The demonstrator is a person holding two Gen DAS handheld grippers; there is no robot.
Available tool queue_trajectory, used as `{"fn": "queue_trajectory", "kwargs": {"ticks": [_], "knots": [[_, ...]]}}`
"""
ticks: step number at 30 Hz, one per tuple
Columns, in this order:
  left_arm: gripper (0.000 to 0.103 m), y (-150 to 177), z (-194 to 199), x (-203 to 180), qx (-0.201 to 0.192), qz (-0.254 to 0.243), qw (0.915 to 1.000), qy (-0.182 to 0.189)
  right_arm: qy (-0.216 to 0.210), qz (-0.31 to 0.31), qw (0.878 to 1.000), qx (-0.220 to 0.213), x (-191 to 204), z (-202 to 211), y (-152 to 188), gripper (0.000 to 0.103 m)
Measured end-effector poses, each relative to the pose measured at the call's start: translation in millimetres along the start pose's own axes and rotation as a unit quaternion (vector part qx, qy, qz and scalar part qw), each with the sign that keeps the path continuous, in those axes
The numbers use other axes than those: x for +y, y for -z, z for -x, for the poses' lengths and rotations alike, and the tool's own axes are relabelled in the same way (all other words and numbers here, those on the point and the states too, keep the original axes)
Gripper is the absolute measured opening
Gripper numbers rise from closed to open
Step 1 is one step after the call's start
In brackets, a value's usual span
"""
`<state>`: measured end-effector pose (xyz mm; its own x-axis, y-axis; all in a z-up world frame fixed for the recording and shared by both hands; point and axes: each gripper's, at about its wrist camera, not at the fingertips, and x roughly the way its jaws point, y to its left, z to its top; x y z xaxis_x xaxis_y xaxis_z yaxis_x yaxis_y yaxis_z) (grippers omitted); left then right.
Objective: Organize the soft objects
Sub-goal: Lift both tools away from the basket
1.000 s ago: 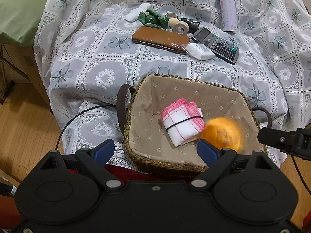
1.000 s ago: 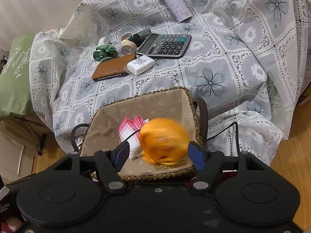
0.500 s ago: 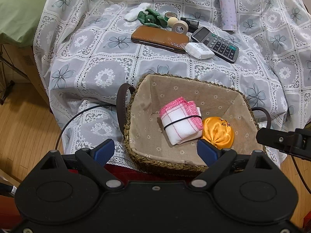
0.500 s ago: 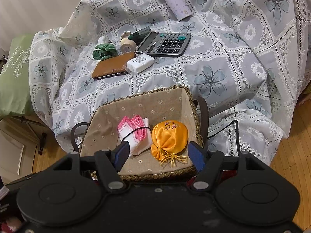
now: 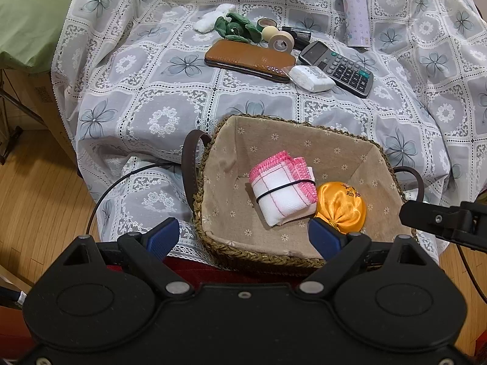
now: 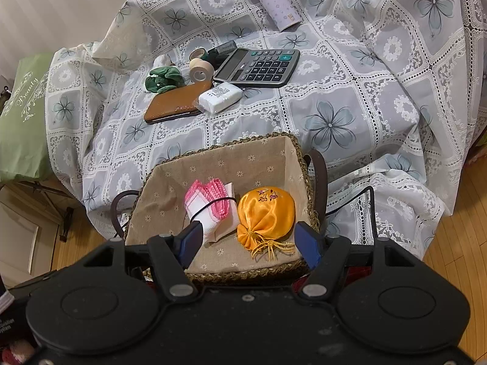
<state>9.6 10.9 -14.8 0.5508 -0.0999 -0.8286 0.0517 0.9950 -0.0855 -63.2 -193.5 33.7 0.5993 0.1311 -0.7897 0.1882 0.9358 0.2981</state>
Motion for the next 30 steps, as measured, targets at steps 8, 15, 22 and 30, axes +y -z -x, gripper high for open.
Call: {"fn": "queue_trajectory", "kwargs": {"ticks": [8, 15, 22, 30], "knots": [[0.089, 1.0, -0.7, 0.0, 0.0, 0.0, 1.0, 0.0, 0.0, -0.001, 1.0, 0.003, 0.2, -1.3, 1.3, 0.067], [0.089, 0.8, -0.8, 0.0, 0.0, 0.0, 1.0, 0.0, -0.006, 0.001, 1.0, 0.011, -1.4, -4.1, -1.1, 0.067], [0.089, 2.8, -1.8, 0.8, 0.0, 0.0, 1.0, 0.0, -0.003, 0.036, 0.999, 0.0, 2.6, -3.2, -6.1, 0.067], [0.089, 4.0, -2.8, 2.7, -0.002, -0.003, 1.0, -0.003, 0.006, 0.045, 0.999, 0.007, -0.4, -9.5, -8.1, 0.067]]}}
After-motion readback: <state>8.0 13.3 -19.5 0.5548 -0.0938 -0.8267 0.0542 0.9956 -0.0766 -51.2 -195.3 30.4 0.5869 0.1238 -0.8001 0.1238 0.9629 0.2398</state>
